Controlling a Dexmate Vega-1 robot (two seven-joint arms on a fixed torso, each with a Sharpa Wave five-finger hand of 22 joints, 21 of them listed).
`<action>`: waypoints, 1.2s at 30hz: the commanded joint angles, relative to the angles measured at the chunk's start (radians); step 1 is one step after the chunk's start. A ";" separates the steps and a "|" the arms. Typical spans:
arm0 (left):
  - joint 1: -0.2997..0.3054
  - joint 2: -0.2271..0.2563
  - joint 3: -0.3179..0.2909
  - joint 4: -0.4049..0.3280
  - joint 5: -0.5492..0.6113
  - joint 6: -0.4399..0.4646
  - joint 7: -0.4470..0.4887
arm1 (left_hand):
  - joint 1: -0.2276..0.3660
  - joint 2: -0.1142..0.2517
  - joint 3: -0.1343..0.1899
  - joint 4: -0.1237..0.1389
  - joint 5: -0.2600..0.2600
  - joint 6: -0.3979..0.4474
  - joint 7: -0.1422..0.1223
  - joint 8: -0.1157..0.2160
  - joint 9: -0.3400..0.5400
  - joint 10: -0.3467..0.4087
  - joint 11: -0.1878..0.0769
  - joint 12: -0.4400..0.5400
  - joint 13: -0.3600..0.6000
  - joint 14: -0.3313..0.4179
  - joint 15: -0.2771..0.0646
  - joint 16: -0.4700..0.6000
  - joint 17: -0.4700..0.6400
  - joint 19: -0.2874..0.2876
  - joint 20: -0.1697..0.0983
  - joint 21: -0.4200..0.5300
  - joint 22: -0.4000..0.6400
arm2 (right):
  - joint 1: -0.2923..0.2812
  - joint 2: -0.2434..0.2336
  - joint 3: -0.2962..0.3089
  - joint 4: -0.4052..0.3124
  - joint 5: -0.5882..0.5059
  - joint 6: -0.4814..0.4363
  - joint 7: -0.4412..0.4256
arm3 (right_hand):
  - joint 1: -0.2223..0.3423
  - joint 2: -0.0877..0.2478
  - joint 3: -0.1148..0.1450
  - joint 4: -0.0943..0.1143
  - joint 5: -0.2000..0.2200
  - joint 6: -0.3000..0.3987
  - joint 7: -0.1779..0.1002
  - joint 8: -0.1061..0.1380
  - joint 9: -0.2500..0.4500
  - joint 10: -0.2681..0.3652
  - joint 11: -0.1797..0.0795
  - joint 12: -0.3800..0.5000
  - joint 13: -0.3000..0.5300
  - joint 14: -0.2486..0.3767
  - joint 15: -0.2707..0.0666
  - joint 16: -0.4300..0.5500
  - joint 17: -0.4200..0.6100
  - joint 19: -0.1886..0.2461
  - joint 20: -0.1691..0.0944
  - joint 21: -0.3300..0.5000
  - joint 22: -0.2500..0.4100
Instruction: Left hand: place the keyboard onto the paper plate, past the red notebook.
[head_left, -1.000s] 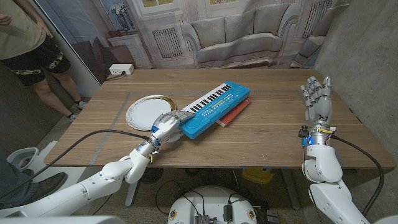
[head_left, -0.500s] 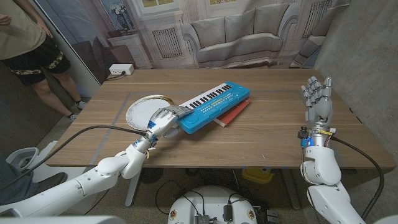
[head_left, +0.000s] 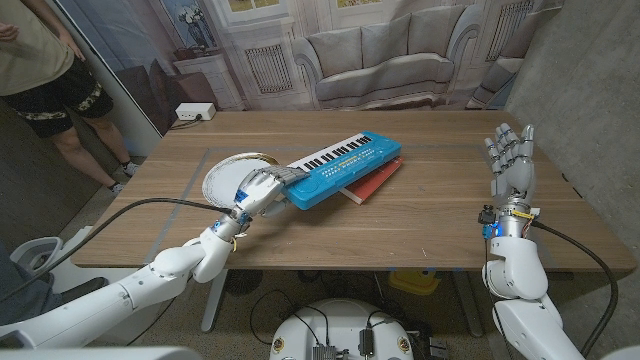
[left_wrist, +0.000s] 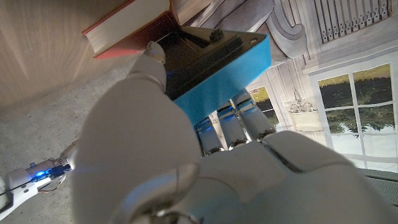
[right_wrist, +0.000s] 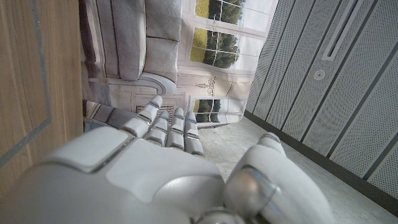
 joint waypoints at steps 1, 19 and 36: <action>-0.046 0.002 -0.007 0.015 0.025 -0.023 0.024 | -0.010 -0.006 0.041 0.033 -0.004 0.144 -0.066 0.036 0.002 0.056 -0.038 -0.004 0.003 0.062 -0.194 -0.004 0.003 0.013 -0.085 0.005 0.003 | 0.000 0.015 -0.004 -0.001 -0.017 0.006 -0.010 | -0.004 0.002 -0.003 0.003 0.000 0.010 -0.002 0.003 0.006 0.011 0.001 -0.001 0.003 0.010 0.003 0.001 0.005 0.009 -0.002 -0.005 0.005; -0.105 0.021 -0.014 0.018 0.072 -0.037 0.065 | -0.017 -0.005 0.051 0.038 -0.003 0.198 -0.060 0.031 0.000 0.103 -0.038 -0.014 0.004 0.108 -0.194 -0.007 0.003 0.037 -0.083 0.006 0.004 | -0.020 0.038 -0.006 -0.006 -0.044 0.031 -0.023 | -0.004 0.003 -0.004 0.002 0.000 0.009 -0.003 0.002 0.006 0.011 0.000 -0.001 0.003 0.009 0.001 0.001 0.004 0.010 -0.002 -0.008 0.005; -0.118 0.027 -0.034 -0.006 0.097 0.000 0.102 | -0.020 -0.010 0.055 0.039 -0.003 0.202 -0.061 0.021 0.000 0.105 -0.038 -0.026 0.004 0.110 -0.195 -0.016 0.002 0.042 -0.085 0.003 0.004 | -0.028 0.036 -0.002 -0.012 -0.039 0.032 -0.013 | -0.004 0.005 -0.005 0.001 0.001 0.010 -0.004 0.002 0.006 0.011 -0.003 -0.002 0.003 0.010 -0.001 0.001 0.004 0.013 -0.003 -0.010 0.005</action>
